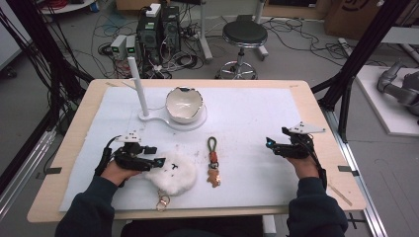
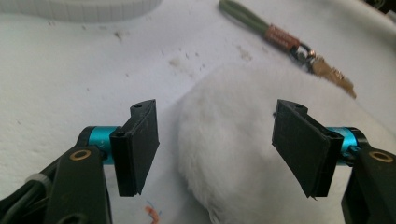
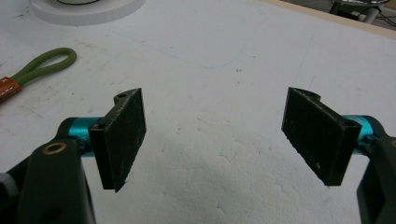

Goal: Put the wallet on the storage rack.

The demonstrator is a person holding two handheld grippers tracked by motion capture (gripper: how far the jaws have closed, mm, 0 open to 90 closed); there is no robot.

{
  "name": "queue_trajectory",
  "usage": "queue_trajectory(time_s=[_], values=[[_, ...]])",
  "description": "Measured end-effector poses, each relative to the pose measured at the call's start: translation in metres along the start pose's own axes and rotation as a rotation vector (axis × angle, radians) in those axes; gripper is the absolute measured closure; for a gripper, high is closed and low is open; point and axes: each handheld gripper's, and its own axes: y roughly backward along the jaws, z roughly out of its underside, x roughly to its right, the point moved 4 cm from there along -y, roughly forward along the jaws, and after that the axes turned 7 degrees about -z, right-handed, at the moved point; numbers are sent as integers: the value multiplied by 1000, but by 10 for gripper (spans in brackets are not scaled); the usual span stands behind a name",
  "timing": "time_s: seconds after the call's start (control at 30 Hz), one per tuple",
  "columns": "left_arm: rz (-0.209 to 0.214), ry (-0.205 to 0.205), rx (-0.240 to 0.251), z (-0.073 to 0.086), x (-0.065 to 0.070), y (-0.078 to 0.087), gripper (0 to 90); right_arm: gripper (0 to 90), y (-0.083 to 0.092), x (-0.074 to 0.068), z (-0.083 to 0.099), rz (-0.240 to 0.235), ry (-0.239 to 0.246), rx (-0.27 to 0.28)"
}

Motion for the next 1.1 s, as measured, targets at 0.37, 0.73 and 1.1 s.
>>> queue_trajectory(time_s=[0.37, 0.73, 1.1], values=[[64, 36, -112, 7, 1, -3, 601, 221, 0, -1, 0, -2, 3, -5], [-34, -38, 222, -28, 3, 24, 775, 226, -11, -15, -5, -72, 1, 0], [-56, -143, 376, -54, 22, 21, 776, 226, -46, -80, -41, -295, 136, 22]])
